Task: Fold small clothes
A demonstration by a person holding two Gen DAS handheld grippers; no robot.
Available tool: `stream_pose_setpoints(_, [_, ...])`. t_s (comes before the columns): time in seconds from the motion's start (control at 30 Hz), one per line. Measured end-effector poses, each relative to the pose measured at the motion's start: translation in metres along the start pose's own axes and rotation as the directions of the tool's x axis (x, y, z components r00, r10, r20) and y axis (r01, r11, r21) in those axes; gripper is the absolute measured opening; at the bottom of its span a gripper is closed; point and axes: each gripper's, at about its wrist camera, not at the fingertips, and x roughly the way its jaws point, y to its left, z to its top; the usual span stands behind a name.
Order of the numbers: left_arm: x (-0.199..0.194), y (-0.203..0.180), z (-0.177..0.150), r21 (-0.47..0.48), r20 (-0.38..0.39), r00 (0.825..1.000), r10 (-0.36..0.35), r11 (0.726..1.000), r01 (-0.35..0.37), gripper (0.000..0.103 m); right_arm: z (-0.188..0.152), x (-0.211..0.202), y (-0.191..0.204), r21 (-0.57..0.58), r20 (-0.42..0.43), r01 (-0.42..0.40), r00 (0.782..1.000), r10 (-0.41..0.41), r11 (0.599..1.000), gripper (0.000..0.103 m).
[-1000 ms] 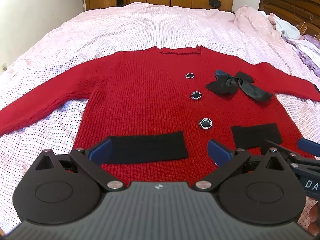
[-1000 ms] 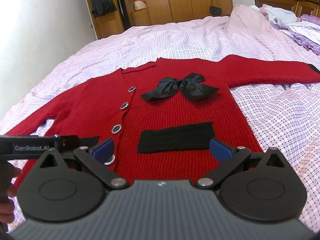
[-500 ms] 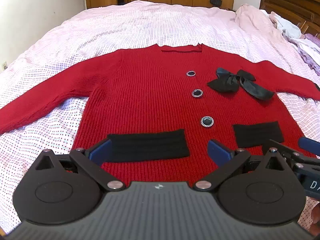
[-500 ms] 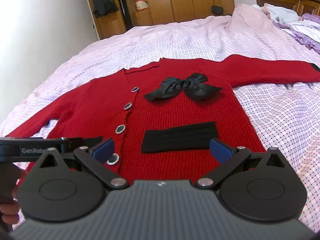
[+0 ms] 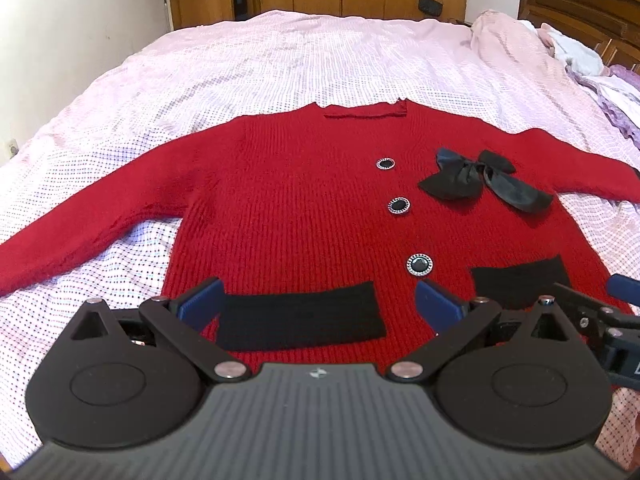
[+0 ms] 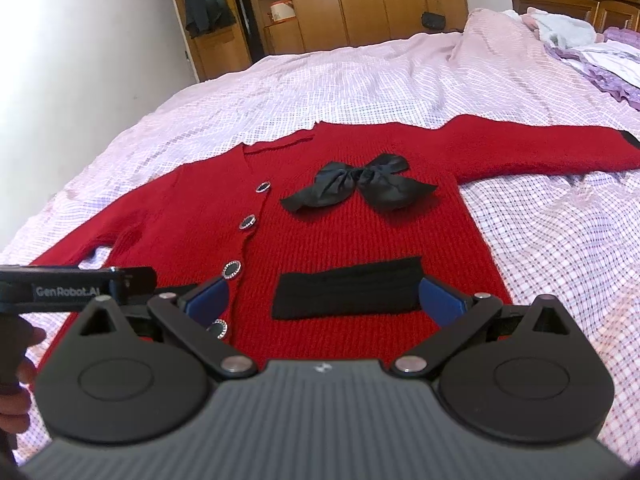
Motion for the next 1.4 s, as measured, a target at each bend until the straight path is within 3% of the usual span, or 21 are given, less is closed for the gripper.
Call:
stream_pose_setpoints(0.2, [0.003,-0.001,0.006,0.001,-0.001,1.000,0.010,1.000,-0.010,0.103,0.021,0.003,-0.018,-0.017,0.022,0.016,1.000,-0.015,1.000,0.103])
stream_pose_setpoints(0.37, [0.009,-0.003,0.013,0.002,-0.005,1.000,0.018,1.000,-0.018,0.103,0.043,0.012,-0.052,0.045,-0.002,-0.032,0.999,0.032,0.999,0.103])
stream_pose_setpoints(0.57, [0.020,-0.006,0.022,-0.007,-0.019,0.999,0.032,0.999,-0.032,0.103,0.064,0.025,-0.094,0.058,0.024,0.056,0.998,-0.057,0.997,0.103])
stream_pose_setpoints(0.9, [0.042,-0.020,0.034,0.017,-0.059,0.997,0.040,0.999,-0.039,0.103,0.093,0.060,-0.180,0.196,0.025,0.124,0.991,-0.131,0.973,0.103])
stream_pose_setpoints(1.4, [0.075,-0.048,0.043,0.054,-0.107,0.993,0.042,0.998,-0.037,0.103,0.098,0.111,-0.258,0.269,-0.005,0.194,0.980,-0.200,0.943,0.103])
